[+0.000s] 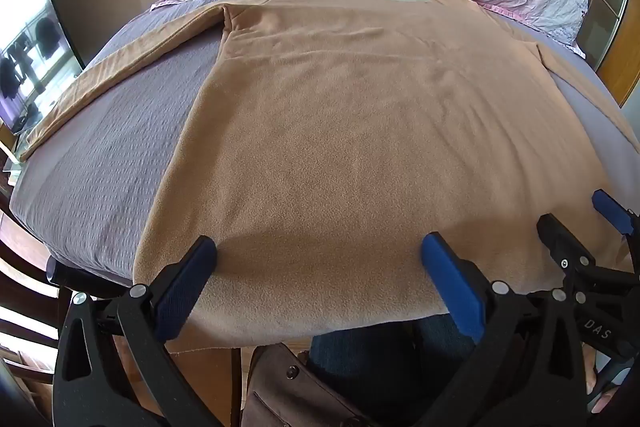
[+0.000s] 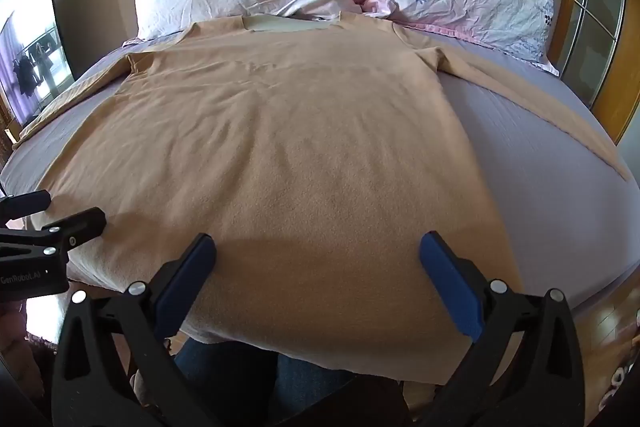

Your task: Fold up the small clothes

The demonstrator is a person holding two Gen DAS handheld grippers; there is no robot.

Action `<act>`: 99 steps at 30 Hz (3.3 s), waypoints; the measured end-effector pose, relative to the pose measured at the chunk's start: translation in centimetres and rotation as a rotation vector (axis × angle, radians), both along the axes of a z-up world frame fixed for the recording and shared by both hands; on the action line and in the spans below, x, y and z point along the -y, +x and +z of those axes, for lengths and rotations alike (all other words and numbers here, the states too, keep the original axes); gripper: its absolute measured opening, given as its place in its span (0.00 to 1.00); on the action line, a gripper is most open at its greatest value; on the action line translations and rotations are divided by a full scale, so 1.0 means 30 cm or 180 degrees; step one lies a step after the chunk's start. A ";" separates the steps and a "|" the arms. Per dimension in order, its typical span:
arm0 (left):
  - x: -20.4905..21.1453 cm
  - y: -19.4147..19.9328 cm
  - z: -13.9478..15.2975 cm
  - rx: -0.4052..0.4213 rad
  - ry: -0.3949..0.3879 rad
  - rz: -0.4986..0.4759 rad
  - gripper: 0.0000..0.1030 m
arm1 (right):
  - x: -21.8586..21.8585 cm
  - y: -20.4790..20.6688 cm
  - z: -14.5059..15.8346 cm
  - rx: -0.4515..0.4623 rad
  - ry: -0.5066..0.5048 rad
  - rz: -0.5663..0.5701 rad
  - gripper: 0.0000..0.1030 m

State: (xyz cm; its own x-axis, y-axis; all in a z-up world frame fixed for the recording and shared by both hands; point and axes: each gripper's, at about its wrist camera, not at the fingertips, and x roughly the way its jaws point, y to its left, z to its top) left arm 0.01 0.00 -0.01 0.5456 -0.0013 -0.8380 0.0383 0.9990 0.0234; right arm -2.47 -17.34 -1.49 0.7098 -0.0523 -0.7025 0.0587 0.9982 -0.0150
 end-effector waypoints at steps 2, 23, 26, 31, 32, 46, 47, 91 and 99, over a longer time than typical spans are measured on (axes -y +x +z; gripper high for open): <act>0.000 0.000 0.000 0.0005 -0.0001 0.0000 0.99 | 0.000 0.000 0.000 0.0007 0.0001 -0.0002 0.98; 0.000 0.000 0.000 0.0013 0.0002 0.0000 0.99 | -0.003 0.000 -0.001 0.0016 0.0005 -0.0009 0.98; 0.000 0.000 0.000 0.0015 0.0003 0.0000 0.99 | -0.003 0.000 -0.001 0.0018 0.0006 -0.0011 0.98; 0.000 -0.001 0.001 0.0016 0.0003 -0.0001 0.99 | -0.003 0.000 -0.002 0.0017 0.0006 -0.0008 0.98; 0.000 -0.001 0.001 0.0017 0.0003 -0.0001 0.99 | -0.002 0.001 -0.002 0.0017 0.0007 -0.0007 0.98; 0.000 0.000 0.001 0.0029 0.0003 0.0000 0.99 | -0.001 0.002 -0.003 0.0021 0.0007 -0.0009 0.98; 0.000 0.000 0.001 0.0032 0.0002 0.0000 0.99 | -0.001 0.002 -0.003 0.0022 0.0007 -0.0009 0.98; 0.002 -0.007 0.011 0.0069 0.0003 -0.0001 0.99 | 0.014 -0.006 0.002 0.0087 0.0011 -0.0006 0.98; 0.005 -0.035 0.018 0.0390 0.0010 -0.0001 0.99 | 0.049 -0.044 -0.016 0.0496 0.0046 0.0412 0.98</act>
